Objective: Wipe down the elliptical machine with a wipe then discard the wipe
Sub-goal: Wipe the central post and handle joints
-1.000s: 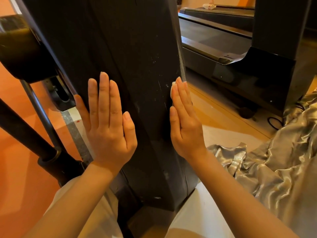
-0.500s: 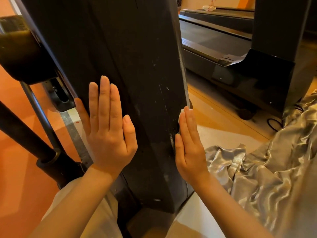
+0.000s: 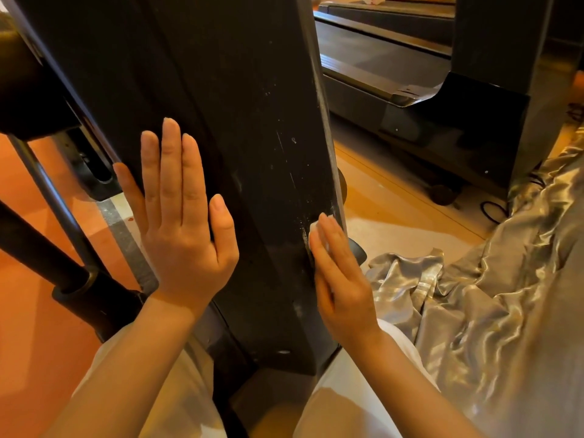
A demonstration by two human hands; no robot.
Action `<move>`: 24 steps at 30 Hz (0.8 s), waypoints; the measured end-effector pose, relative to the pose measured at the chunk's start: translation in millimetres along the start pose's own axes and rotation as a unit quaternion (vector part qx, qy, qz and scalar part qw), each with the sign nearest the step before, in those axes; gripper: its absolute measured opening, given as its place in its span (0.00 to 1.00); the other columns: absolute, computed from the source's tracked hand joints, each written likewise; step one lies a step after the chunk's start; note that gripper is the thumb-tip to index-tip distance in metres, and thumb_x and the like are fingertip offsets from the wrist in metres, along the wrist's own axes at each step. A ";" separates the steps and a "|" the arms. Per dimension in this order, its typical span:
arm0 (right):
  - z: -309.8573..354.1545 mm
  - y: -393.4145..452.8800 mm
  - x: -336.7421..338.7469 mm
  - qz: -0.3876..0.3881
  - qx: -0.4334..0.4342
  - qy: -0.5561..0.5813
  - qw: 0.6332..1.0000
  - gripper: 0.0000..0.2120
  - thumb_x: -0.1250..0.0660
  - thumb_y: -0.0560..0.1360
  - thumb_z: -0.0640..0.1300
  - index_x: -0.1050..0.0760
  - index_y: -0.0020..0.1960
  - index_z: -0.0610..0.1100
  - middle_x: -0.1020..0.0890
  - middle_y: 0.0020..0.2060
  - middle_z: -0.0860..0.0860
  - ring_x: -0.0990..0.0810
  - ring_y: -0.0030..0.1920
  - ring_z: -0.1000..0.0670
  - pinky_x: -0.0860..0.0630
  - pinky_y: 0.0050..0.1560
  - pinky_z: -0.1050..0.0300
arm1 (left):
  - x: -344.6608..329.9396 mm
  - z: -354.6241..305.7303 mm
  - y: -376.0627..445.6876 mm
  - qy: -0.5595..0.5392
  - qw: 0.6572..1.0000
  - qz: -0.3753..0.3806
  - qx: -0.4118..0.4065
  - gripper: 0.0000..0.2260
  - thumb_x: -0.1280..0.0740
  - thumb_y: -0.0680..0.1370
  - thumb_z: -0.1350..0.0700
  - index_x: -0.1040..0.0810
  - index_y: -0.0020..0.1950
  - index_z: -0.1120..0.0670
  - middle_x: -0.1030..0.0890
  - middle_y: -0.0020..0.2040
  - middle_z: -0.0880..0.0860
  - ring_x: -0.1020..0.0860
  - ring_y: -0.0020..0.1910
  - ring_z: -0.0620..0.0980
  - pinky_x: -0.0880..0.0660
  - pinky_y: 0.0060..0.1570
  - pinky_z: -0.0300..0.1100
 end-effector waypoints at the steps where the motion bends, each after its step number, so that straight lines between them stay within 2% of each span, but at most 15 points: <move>1: 1.9 -5.5 0.0 -0.001 0.011 -0.005 1.000 0.18 0.41 0.81 0.33 0.33 0.70 0.32 0.32 0.72 0.41 0.35 0.74 0.40 0.32 0.70 0.40 | 0.0 0.3 -0.1 -0.002 1.000 0.002 -0.002 0.21 0.46 0.84 0.59 0.41 0.76 0.66 0.36 0.74 0.68 0.47 0.77 0.55 0.52 0.75 0.60; 6: 9.4 -7.8 4.8 -0.034 0.052 -0.045 0.997 0.13 0.38 0.81 0.34 0.27 0.65 0.33 0.26 0.66 0.40 0.29 0.70 0.41 0.30 0.70 0.45 | 0.4 0.9 -1.7 -0.003 1.000 0.004 -0.009 0.21 0.45 0.84 0.60 0.40 0.75 0.68 0.36 0.73 0.70 0.48 0.77 0.53 0.54 0.75 0.59; 9: 9.5 -8.5 7.7 -0.071 0.066 -0.067 0.993 0.12 0.36 0.80 0.34 0.25 0.62 0.33 0.26 0.63 0.42 0.26 0.67 0.41 0.28 0.68 0.46 | 0.5 0.6 -2.3 -0.009 1.000 0.007 -0.011 0.21 0.45 0.84 0.60 0.39 0.75 0.68 0.36 0.73 0.70 0.50 0.78 0.51 0.54 0.75 0.58; 11: 8.1 -11.7 5.4 -0.076 0.064 -0.070 0.993 0.12 0.36 0.80 0.35 0.25 0.63 0.33 0.26 0.63 0.42 0.26 0.67 0.41 0.27 0.66 0.45 | -0.5 0.5 -2.3 -0.017 1.000 0.016 -0.014 0.21 0.45 0.84 0.60 0.39 0.74 0.69 0.36 0.73 0.71 0.50 0.78 0.52 0.52 0.75 0.63; 13: 6.0 -15.7 1.6 -0.074 0.057 -0.071 0.993 0.13 0.36 0.80 0.35 0.25 0.64 0.33 0.26 0.63 0.41 0.27 0.67 0.41 0.26 0.65 0.44 | -2.6 0.2 -2.5 -0.025 0.999 0.030 -0.018 0.21 0.45 0.84 0.61 0.39 0.74 0.71 0.36 0.72 0.72 0.47 0.76 0.57 0.47 0.71 0.73; 15: 4.5 -19.5 -0.5 -0.076 0.053 -0.070 0.993 0.14 0.36 0.80 0.35 0.26 0.65 0.34 0.26 0.63 0.41 0.27 0.67 0.41 0.26 0.65 0.44 | -4.2 0.7 -4.2 -0.038 0.998 0.038 -0.019 0.20 0.45 0.84 0.62 0.39 0.73 0.72 0.36 0.71 0.74 0.44 0.74 0.62 0.44 0.66 0.76; 20: 4.2 -24.0 -1.7 -0.086 0.067 -0.085 0.990 0.13 0.35 0.80 0.36 0.27 0.64 0.36 0.26 0.62 0.42 0.27 0.66 0.42 0.26 0.66 0.47 | -9.8 8.8 -10.0 -0.040 0.998 0.050 -0.016 0.20 0.45 0.84 0.62 0.39 0.72 0.73 0.36 0.71 0.75 0.39 0.71 0.77 0.40 0.62 0.78; 24: 6.4 -24.2 -0.3 -0.091 0.073 -0.073 0.990 0.13 0.36 0.80 0.36 0.29 0.65 0.37 0.28 0.62 0.43 0.27 0.65 0.43 0.29 0.69 0.51 | -9.5 10.0 -13.4 -0.036 0.998 0.042 -0.029 0.20 0.45 0.84 0.61 0.39 0.73 0.71 0.36 0.71 0.74 0.37 0.70 0.78 0.37 0.60 0.78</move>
Point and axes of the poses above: each hand's wrist, its own y-axis towards the middle knuckle, its own x-axis out of the back of the hand, z = x × y, the point moved 10 cm from there along y, towards the middle knuckle
